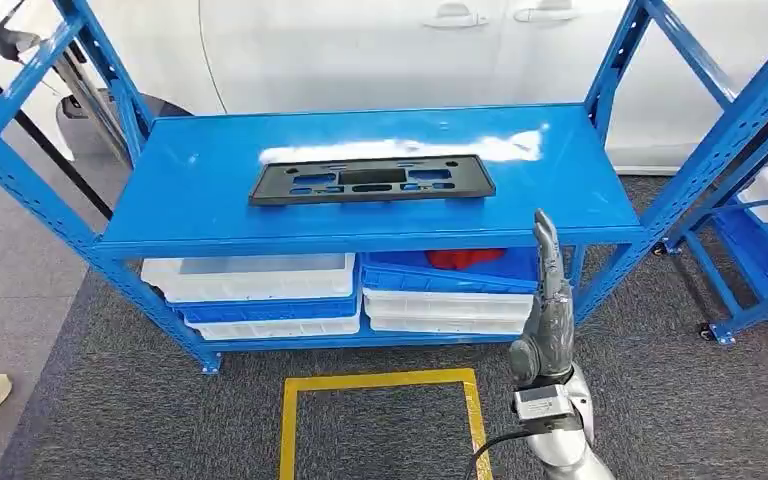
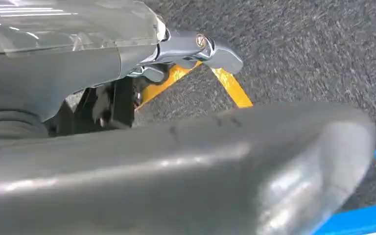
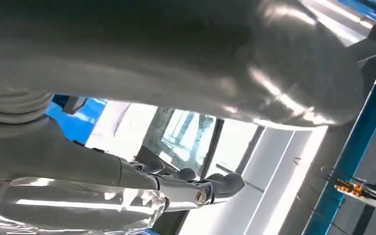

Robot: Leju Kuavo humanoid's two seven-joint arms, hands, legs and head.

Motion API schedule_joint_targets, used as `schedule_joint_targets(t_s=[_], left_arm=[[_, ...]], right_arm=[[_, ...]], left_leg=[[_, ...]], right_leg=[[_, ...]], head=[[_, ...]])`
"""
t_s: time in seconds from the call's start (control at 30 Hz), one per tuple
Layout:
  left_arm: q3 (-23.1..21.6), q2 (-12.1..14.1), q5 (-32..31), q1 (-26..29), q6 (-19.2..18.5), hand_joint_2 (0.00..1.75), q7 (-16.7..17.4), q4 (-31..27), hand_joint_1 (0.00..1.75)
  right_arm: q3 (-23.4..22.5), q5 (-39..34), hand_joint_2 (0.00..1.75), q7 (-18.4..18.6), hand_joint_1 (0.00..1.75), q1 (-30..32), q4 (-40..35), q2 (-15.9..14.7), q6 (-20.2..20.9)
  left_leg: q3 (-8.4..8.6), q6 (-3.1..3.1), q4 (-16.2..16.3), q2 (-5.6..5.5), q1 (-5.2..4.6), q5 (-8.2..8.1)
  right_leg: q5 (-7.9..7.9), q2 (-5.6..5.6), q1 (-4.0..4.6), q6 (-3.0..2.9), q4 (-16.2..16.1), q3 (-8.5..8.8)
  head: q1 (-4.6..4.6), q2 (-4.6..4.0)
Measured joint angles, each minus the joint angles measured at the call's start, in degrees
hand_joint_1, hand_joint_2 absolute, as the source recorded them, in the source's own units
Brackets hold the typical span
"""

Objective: Take the parts from the cabinet and place them on the table.

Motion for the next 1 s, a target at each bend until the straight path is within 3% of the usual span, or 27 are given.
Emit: schedule_joint_targets(t_s=[0.03, 0.1, 0.13, 0.17, 0.23, 0.27, 0.33, 0.37, 0.47, 0.5, 0.53, 0.57, 0.63, 0.67, 0.7, 0.73, 0.8, 0.87, 0.97, 1.0], left_arm=[[0.0, 0.02, 0.02, 0.06, 0.0, 0.0, 0.0, 0.0, 0.0], [0.0, 0.07, 0.15, 0.09, 0.0, 0.0, 0.0, 0.0, 0.0], [0.0, 0.07, 0.15, 0.08, -0.02, 0.0, -0.02, 0.0, 0.0], [0.0, 0.04, 0.15, 0.05, -0.02, 0.0, 0.0, 0.0, 0.0], [0.0, 0.04, 0.0, -0.02, -0.02, 0.0, 0.0, 0.0, 0.0], [0.0, 0.05, 0.0, 0.02, 0.08, 0.0, 0.0, 0.0, 0.0], [0.02, 0.02, 0.15, 0.15, 0.13, 0.0, 0.0, 0.0, 0.0], [0.02, 0.02, 0.15, 0.12, 0.11, 0.0, -0.02, 0.0, 0.0], [0.0, 0.02, 0.15, 0.06, 0.11, 0.0, -0.2, 0.0, 0.0], [0.02, 0.02, 0.15, 0.13, 0.13, 0.0, -0.2, 0.0, 0.0], [0.02, 0.02, 0.15, 0.19, 0.13, 0.0, -0.2, 0.0, 0.0], [0.02, 0.0, 0.15, 0.25, 0.13, 0.0, -0.15, 0.0, 0.0], [0.0, -0.09, 0.15, 0.26, 0.13, 0.0, -0.18, 0.0, 0.0], [0.0, -0.09, 0.15, 0.22, 0.13, 0.0, -0.17, 0.0, 0.0], [0.0, -0.09, 0.15, 0.1, 0.13, 0.0, -0.17, 0.0, 0.0], [0.0, -0.07, 0.15, 0.04, 0.13, 0.0, -0.15, 0.0, 0.0], [0.02, -0.07, 0.15, 0.11, 0.15, 0.0, -0.15, 0.0, 0.0], [0.02, 0.04, 0.15, 0.01, 0.17, 0.0, -0.2, 0.0, 0.0], [0.02, -0.13, 0.02, 0.05, 0.44, 0.0, -0.2, 0.0, 0.0], [0.02, -0.13, 0.0, 0.22, 0.5, 0.0, -0.24, 0.0, 0.0]], right_arm=[[0.0, 0.0, 0.0, 0.0, 0.0, 0.0, 0.07, 0.0, 0.02], [0.0, 0.0, 0.0, 0.0, 0.0, -0.01, 0.13, 0.04, 0.02], [0.0, 0.0, 0.0, 0.0, 0.0, -0.02, 0.13, 0.09, 0.02], [0.0, 0.0, 0.0, 0.0, 0.0, -0.06, 0.13, 0.11, 0.02], [0.0, 0.0, 0.0, 0.0, 0.0, -0.03, 0.22, 0.13, 0.02], [0.0, 0.0, 0.0, 0.0, 0.0, -0.03, 0.26, 0.13, 0.04], [0.0, -0.02, 0.0, -0.04, 0.0, -0.11, 0.28, 0.13, 0.04], [-0.02, -0.02, 0.0, -0.09, 0.0, -0.25, 0.28, 0.13, 0.04], [-0.02, -0.02, 0.0, -0.15, 0.0, -0.11, 0.39, 0.13, 0.04], [-0.02, -0.07, 0.0, -0.15, 0.0, -0.06, 0.57, 0.13, 0.07], [-0.04, -0.07, 0.0, -0.17, 0.0, -0.07, 0.77, 0.13, 0.09], [-0.04, -0.15, 0.0, -0.2, 0.0, -0.06, 0.83, 0.11, 0.09], [-0.07, -0.26, 0.0, -0.33, 0.0, -0.09, 0.83, 0.04, 0.09], [-0.07, -0.31, 0.0, -0.41, 0.0, -0.12, 0.92, 0.0, 0.09], [-0.02, -0.37, 0.0, -0.46, 0.0, -0.21, 1.01, 0.02, 0.07], [-0.02, -0.37, 0.0, -0.5, 0.0, -0.06, 1.07, 0.02, 0.04], [-0.04, -0.41, 0.0, -0.52, 0.0, -0.09, 1.25, 0.0, 0.02], [-0.04, -0.42, 0.0, -0.57, 0.0, -0.22, 1.22, 0.15, 0.13], [-0.04, -0.48, 0.0, -0.57, 0.0, -0.49, 1.51, 0.28, 0.61], [-0.04, -0.57, 0.0, -0.55, 0.0, -0.53, 1.75, 0.26, 0.88]], left_leg=[[0.41, 0.08, -1.61, 0.0, -0.01, 1.83], [4.5, 0.57, -11.2, 0.0, -0.02, 7.65], [6.72, 0.97, -16.44, 0.03, -0.03, 9.79], [7.41, 1.19, -17.54, -0.01, -0.47, 8.69], [7.33, 1.8, -17.79, -0.06, -0.56, 8.55], [7.11, 2.42, -18.07, -0.1, -0.44, 8.34], [8.64, 3.23, -18.77, -0.15, -0.23, 8.18], [8.84, 3.48, -18.79, -0.13, -0.23, 8.04], [9.07, 3.9, -18.71, -0.12, -0.31, 7.6], [9.3, 3.82, -18.7, -0.13, -0.31, 7.4], [9.67, 3.74, -18.69, -0.15, -0.29, 7.13], [10.16, 3.62, -18.68, -0.17, -0.26, 6.79], [11.31, 3.21, -18.69, -0.17, -0.24, 6.0], [11.64, 2.88, -18.6, -0.16, -0.35, 5.69], [11.42, 2.47, -18.46, -0.2, -0.51, 5.42], [11.39, 2.02, -18.69, -0.17, -0.56, 5.08], [12.28, 1.25, -17.96, -0.15, -0.59, 5.27], [11.6, 0.77, -15.11, -0.12, -0.27, 3.86], [4.22, 0.34, -3.46, -0.11, -0.09, -0.14], [1.97, 0.4, -0.98, -0.11, -0.09, -1.26]], right_leg=[[-0.18, 0.12, 0.03, 0.06, 0.01, 0.26], [-0.72, 0.23, 0.04, 0.33, 0.02, 1.12], [-1.05, 0.23, 0.05, 0.54, 0.01, 1.44], [-1.28, 0.24, 0.45, 0.9, 0.19, 1.45], [-1.41, 0.29, 0.34, 1.49, 0.07, 1.31], [-0.81, 0.29, 0.41, 1.99, 0.86, 1.39], [-1.34, 0.14, 0.09, 2.36, 2.54, 1.13], [-2.63, 0.15, 0.09, 2.57, 4.81, -0.04], [-8.03, 0.15, -0.06, 3.14, 16.49, -7.03], [-8.06, 0.14, -0.09, 3.36, 18.24, -8.52], [-6.62, 0.12, -0.15, 3.41, 17.17, -8.59], [-3.96, 0.08, -0.19, 3.23, 13.72, -7.45], [2.4, 0.02, -0.19, 2.84, 3.88, -3.44], [2.1, -0.01, -0.01, 2.55, 1.8, -2.71], [-0.13, -0.17, 0.33, 2.07, 0.82, -2.61], [0.84, -0.12, 0.37, 1.62, 0.78, -2.47], [0.64, 0.02, 0.23, 0.78, 0.48, -1.68], [0.19, 0.0, 0.06, 0.05, 0.17, -0.16], [-0.85, -0.06, 0.22, -0.35, 0.17, 0.76], [-1.34, 0.0, 0.27, -0.35, 0.17, 1.26]], head=[[0.0, 0.0], [0.0, 0.0], [0.0, 0.0], [0.0, 0.0], [0.0, 0.0], [0.0, 0.0], [0.02, 0.0], [0.02, 0.0], [0.0, 0.0], [0.0, 0.0], [0.0, 0.0], [0.0, 0.0], [0.02, 0.0], [0.02, 0.0], [0.07, 0.0], [0.02, 0.0], [0.02, 0.0], [0.0, 0.0], [0.0, 0.0], [0.0, 0.0]])
